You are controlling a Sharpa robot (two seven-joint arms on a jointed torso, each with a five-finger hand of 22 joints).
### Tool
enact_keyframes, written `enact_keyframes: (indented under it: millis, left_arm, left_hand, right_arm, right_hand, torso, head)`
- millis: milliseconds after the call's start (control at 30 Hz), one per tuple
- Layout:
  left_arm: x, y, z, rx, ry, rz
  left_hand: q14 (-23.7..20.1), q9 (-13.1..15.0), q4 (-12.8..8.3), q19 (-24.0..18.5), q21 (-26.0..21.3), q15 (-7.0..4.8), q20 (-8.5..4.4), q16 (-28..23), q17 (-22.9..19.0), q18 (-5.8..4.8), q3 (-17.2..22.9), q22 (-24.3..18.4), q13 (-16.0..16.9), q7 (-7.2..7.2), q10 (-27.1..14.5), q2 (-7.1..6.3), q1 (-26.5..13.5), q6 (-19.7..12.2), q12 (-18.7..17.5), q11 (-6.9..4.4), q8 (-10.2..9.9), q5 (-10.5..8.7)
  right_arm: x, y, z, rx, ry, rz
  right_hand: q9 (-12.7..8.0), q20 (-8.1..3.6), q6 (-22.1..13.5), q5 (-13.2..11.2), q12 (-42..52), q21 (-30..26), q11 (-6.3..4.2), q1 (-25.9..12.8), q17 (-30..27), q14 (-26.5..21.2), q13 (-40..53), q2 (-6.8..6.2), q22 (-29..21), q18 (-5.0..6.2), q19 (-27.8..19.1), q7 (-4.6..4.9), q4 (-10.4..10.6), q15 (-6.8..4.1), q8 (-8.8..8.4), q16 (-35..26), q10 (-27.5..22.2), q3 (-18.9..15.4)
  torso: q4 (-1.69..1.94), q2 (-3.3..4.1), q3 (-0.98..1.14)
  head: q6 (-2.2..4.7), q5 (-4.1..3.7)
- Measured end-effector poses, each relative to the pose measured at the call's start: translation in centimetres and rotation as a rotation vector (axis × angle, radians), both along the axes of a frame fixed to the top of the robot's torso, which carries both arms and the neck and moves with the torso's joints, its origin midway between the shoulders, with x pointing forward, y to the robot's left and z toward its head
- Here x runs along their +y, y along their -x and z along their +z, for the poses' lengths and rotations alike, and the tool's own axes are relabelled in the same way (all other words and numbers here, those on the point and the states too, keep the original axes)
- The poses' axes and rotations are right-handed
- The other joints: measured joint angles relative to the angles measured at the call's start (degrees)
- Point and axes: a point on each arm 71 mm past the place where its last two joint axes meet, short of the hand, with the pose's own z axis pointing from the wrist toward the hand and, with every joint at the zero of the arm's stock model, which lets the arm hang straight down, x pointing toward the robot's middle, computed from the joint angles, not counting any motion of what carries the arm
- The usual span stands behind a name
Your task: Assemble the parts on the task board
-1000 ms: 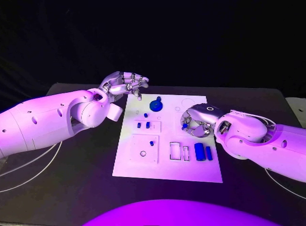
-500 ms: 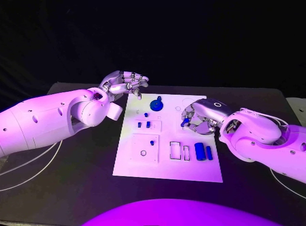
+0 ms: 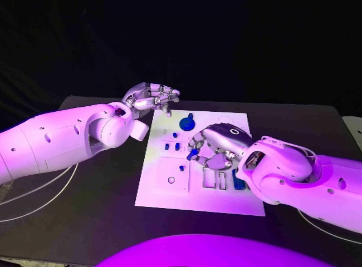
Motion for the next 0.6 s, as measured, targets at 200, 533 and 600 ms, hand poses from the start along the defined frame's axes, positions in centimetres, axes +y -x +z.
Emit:
enact_keyframes:
  millis: [200, 533, 600]
  left_arm:
    - [-0.4, 0.0, 0.0, 0.0, 0.003, -0.007]
    - [-0.6, 0.0, 0.0, 0.001, 0.005, -0.013]
    - [-0.6, 0.0, 0.0, 0.002, 0.005, -0.014]
  left_hand:
    - [0.0, 0.0, 0.0, 0.0, 0.0, 0.0, 0.0, 0.0, 0.0, 0.01, 0.0, 0.0, -0.01, 0.0, 0.0, 0.0, 0.0, 0.0, 0.0, 0.0, 0.0, 0.0]
    - [0.0, -0.01, 0.0, 0.0, 0.0, 0.0, 0.0, 0.0, 0.0, 0.0, 0.0, 0.0, -0.01, 0.0, -0.21, 0.0, 0.0, 0.0, 0.29, 0.22, 0.0, 0.0]
    - [0.0, -0.01, 0.0, 0.0, 0.0, 0.0, 0.0, 0.0, 0.0, 0.0, 0.0, 0.01, -0.01, 0.0, -0.21, 0.0, 0.0, 0.0, 0.29, 0.22, 0.0, 0.0]
  right_arm:
    - [3.1, 1.7, -1.5, 0.04, -0.03, 0.072]
    - [4.5, 1.8, -3.4, 0.06, -0.018, 0.097]
    - [4.6, 1.8, -3.8, 0.063, -0.011, 0.097]
  right_hand:
    - [0.0, 0.0, -0.06, 0.01, 0.0, 0.0, 0.0, 0.0, 0.0, 0.0, 0.0, 0.0, -0.08, 0.0, 0.0, 0.03, 0.0, 0.0, 0.0, 0.0, 0.0, 0.0]
    - [0.43, 0.0, -0.24, 0.01, 0.0, 0.0, 0.0, 0.0, -0.01, 0.0, -0.01, 0.0, -0.08, 0.0, 0.0, 0.05, -0.01, 0.0, -0.04, 0.0, 0.0, -0.01]
    - [0.44, 0.0, -0.25, 0.13, -0.22, 0.0, 0.0, 0.0, 0.0, 0.0, -0.01, 0.0, -0.08, 0.0, 0.0, 0.06, -0.01, 0.0, -0.05, 0.0, 0.0, -0.01]
  torso:
    - [0.05, 0.05, 0.02]
    - [0.08, 0.15, -0.07]
    - [0.08, 0.15, -0.07]
  head:
    - [0.0, 0.54]
    - [-0.25, 1.16]
    - [-0.35, 1.26]
